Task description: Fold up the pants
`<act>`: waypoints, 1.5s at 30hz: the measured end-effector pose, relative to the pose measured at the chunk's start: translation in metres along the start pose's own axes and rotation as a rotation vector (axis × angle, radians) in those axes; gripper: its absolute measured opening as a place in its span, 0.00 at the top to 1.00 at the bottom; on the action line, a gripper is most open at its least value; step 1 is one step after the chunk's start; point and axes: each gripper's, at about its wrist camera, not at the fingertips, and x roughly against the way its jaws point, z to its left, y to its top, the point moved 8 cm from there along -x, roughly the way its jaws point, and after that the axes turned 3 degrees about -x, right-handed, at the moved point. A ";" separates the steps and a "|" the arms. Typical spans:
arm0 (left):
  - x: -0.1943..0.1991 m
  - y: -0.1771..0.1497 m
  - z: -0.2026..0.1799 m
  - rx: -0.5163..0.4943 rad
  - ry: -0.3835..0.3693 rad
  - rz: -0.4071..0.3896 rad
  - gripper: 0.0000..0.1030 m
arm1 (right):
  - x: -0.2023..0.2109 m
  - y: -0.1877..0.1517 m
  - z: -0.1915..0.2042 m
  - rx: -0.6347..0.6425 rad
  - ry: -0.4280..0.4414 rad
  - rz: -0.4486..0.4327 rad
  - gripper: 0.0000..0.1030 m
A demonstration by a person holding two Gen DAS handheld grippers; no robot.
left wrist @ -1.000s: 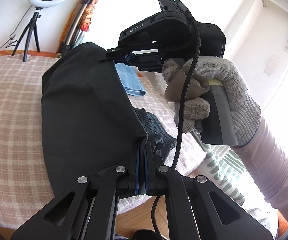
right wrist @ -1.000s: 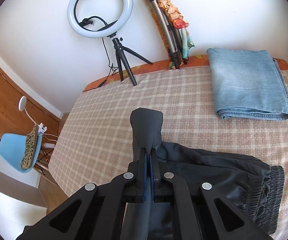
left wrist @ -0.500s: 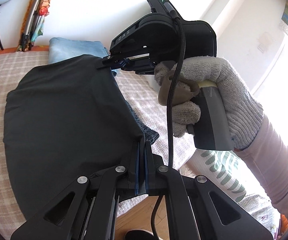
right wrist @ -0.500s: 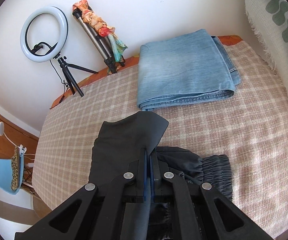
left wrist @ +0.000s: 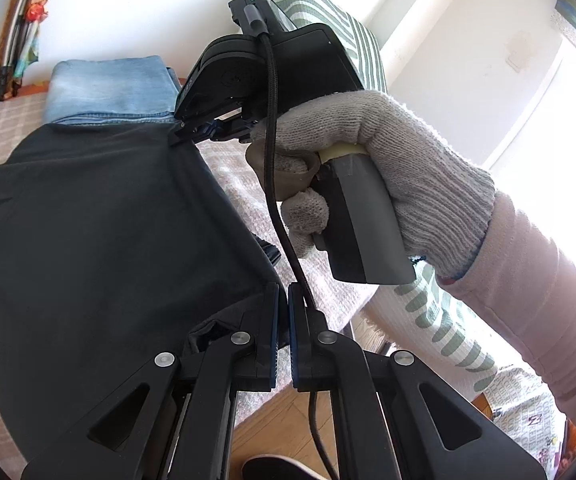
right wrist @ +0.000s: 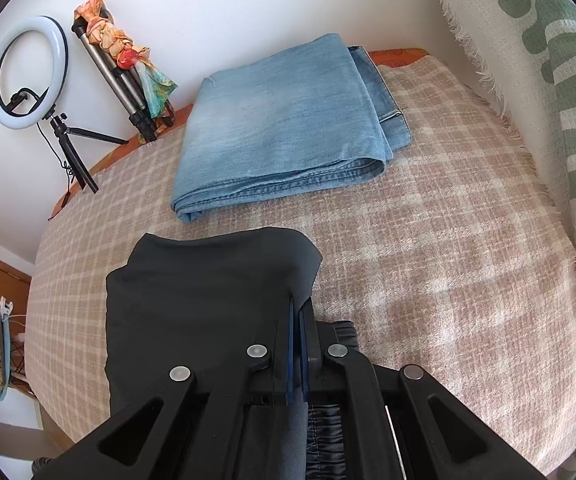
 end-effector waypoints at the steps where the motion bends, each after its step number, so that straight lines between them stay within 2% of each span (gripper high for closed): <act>1: 0.004 -0.004 0.001 -0.006 0.005 0.008 0.94 | -0.003 0.000 -0.001 -0.001 -0.005 0.003 1.00; 3: 0.015 -0.010 0.005 0.004 0.011 0.017 0.89 | -0.008 -0.001 -0.005 -0.006 -0.013 0.013 0.99; 5: 0.025 -0.018 0.004 0.003 0.025 0.014 0.89 | -0.010 -0.001 -0.007 -0.003 -0.028 0.020 0.92; 9: 0.059 -0.027 0.029 0.055 0.072 -0.020 0.85 | 0.004 0.003 -0.007 0.038 -0.068 -0.027 0.72; 13: 0.084 -0.039 0.066 0.138 0.139 -0.053 0.78 | 0.028 0.010 0.009 0.065 -0.018 -0.099 0.69; 16: 0.094 -0.053 0.094 0.236 0.176 -0.066 0.77 | 0.042 0.012 0.036 0.147 0.035 -0.151 0.61; 20: 0.096 -0.076 0.128 0.340 0.216 -0.062 0.77 | 0.047 0.014 0.088 0.263 0.158 -0.176 0.59; 22: 0.091 -0.084 0.141 0.404 0.201 -0.051 0.77 | 0.043 0.012 0.117 0.333 0.204 -0.163 0.55; 24: 0.090 -0.093 0.145 0.440 0.191 -0.043 0.77 | 0.034 0.006 0.149 0.405 0.266 -0.117 0.45; 25: 0.088 -0.097 0.146 0.452 0.178 -0.045 0.77 | 0.029 0.003 0.165 0.443 0.284 -0.093 0.44; 30: 0.080 -0.101 0.143 0.494 0.133 -0.056 0.77 | -0.015 -0.008 0.221 0.606 0.265 0.023 0.44; 33: 0.074 -0.100 0.142 0.499 0.126 -0.057 0.77 | -0.041 -0.019 0.240 0.694 0.234 0.084 0.44; 37: 0.069 -0.102 0.141 0.513 0.110 -0.055 0.77 | -0.072 -0.029 0.252 0.773 0.173 0.136 0.44; 42: 0.070 -0.110 0.138 0.513 0.088 -0.054 0.80 | -0.094 -0.030 0.252 0.785 0.133 0.162 0.45; 44: 0.069 -0.110 0.136 0.506 0.084 -0.055 0.83 | -0.097 -0.032 0.250 0.779 0.147 0.184 0.64; 45: 0.067 -0.109 0.137 0.502 0.088 -0.055 0.85 | -0.098 -0.032 0.250 0.781 0.144 0.188 0.76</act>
